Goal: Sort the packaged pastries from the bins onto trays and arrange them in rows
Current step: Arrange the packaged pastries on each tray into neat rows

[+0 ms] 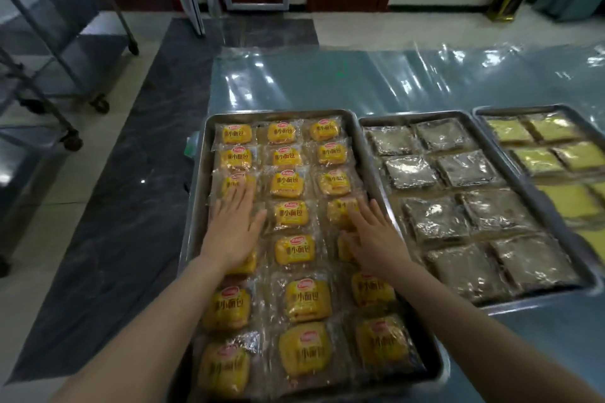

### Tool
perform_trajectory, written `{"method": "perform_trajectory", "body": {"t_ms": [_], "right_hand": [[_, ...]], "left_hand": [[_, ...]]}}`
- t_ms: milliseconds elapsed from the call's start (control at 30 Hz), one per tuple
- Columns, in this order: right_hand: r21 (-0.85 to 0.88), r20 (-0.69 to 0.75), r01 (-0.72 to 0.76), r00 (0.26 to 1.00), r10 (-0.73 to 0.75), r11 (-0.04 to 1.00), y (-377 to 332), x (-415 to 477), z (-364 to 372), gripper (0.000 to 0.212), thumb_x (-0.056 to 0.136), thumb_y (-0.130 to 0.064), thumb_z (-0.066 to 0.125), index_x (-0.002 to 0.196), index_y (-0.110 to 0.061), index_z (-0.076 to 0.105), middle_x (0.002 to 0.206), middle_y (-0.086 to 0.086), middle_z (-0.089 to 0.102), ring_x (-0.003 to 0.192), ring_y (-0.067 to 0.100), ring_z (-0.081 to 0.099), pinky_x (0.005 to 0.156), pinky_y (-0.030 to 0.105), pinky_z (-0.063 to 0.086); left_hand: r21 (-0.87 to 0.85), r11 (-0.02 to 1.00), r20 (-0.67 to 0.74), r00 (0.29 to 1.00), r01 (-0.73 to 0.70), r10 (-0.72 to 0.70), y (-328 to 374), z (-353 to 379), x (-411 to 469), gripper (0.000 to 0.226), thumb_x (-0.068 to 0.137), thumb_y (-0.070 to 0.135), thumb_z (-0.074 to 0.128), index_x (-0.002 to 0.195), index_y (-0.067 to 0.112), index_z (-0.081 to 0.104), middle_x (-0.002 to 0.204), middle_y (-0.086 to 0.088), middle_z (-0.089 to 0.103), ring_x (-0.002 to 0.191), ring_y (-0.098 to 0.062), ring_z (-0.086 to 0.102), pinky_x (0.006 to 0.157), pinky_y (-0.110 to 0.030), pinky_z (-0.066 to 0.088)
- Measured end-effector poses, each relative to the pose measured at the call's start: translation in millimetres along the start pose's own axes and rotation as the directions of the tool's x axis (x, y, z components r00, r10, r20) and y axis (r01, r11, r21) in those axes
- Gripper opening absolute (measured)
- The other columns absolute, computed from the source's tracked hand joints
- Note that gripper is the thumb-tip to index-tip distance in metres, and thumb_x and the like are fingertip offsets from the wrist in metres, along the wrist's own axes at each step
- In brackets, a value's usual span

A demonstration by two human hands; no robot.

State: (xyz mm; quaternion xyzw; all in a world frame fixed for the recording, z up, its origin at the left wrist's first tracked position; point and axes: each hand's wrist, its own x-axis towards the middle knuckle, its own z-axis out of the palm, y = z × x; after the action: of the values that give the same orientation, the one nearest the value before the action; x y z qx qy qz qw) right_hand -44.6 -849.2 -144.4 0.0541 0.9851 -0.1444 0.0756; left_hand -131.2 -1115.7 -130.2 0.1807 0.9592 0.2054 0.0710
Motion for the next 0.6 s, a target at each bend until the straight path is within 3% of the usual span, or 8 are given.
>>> {"method": "perform_trajectory", "body": {"t_ms": [100, 200, 300, 400, 500, 600], "right_hand": [[0.035, -0.018, 0.021, 1.000, -0.020, 0.999, -7, -22, 1, 0.060, 0.099, -0.040, 0.036, 0.151, -0.022, 0.013, 0.161, 0.001, -0.001, 0.146, 0.025, -0.007, 0.118, 0.045, 0.010], [0.034, 0.018, 0.028, 0.999, -0.028, 0.999, -13, -35, 3, 0.062, 0.099, -0.042, 0.035, 0.152, -0.025, 0.008, 0.160, 0.000, -0.007, 0.146, 0.023, -0.010, 0.116, 0.043, 0.003], [0.018, 0.033, 0.023, 0.999, -0.023, 1.000, -13, -45, 9, 0.066, 0.099, -0.044, 0.036, 0.152, -0.022, 0.005, 0.160, 0.001, -0.009, 0.146, 0.023, -0.012, 0.116, 0.041, 0.002], [0.031, 0.049, 0.048, 0.998, -0.050, 0.998, -12, -60, 19, 0.066, 0.099, -0.045, 0.035, 0.152, -0.024, 0.003, 0.160, 0.003, -0.009, 0.145, 0.023, -0.013, 0.116, 0.042, 0.002], [0.011, 0.076, 0.067, 0.995, -0.067, 0.998, -7, -75, 29, 0.067, 0.098, -0.045, 0.034, 0.152, -0.028, -0.003, 0.159, 0.001, -0.012, 0.142, 0.020, -0.021, 0.112, 0.040, -0.007], [-0.048, 0.084, 0.095, 0.992, -0.091, 0.994, 0, -85, 33, 0.065, 0.098, -0.046, 0.033, 0.152, -0.027, 0.004, 0.159, 0.000, -0.014, 0.140, 0.018, -0.025, 0.110, 0.039, -0.011]], "left_hand": [[0.001, 1.000, 0.027, 1.000, -0.006, 0.006, 12, 6, -32, 0.066, 0.094, 0.056, 0.018, 0.148, 0.027, -0.008, 0.154, 0.007, -0.014, 0.139, -0.007, -0.015, 0.115, -0.034, -0.005], [0.031, 1.000, 0.051, 0.999, -0.001, -0.001, 18, 9, -60, 0.068, 0.092, 0.058, 0.019, 0.147, 0.031, -0.009, 0.149, 0.011, -0.017, 0.136, -0.003, -0.011, 0.114, -0.044, 0.004], [0.029, 0.999, 0.058, 0.998, -0.023, 0.021, 20, 17, -81, 0.070, 0.092, 0.056, 0.026, 0.147, 0.031, -0.010, 0.152, 0.011, -0.013, 0.139, -0.006, -0.007, 0.111, -0.033, 0.000], [0.001, 1.000, 0.048, 0.999, -0.005, 0.005, 23, 23, -100, 0.070, 0.093, 0.055, 0.031, 0.148, 0.033, -0.007, 0.153, 0.014, -0.011, 0.139, -0.005, -0.003, 0.111, -0.034, 0.007], [0.029, 1.000, 0.049, 0.999, -0.005, 0.003, 28, 33, -118, 0.071, 0.093, 0.054, 0.033, 0.146, 0.035, -0.011, 0.151, 0.016, -0.015, 0.136, -0.002, -0.006, 0.108, -0.031, 0.002], [0.019, 1.000, 0.097, 0.995, 0.022, -0.023, 35, 42, -131, 0.070, 0.093, 0.055, 0.033, 0.142, 0.035, -0.013, 0.150, 0.015, -0.016, 0.136, -0.002, -0.010, 0.110, -0.028, -0.001]]}}
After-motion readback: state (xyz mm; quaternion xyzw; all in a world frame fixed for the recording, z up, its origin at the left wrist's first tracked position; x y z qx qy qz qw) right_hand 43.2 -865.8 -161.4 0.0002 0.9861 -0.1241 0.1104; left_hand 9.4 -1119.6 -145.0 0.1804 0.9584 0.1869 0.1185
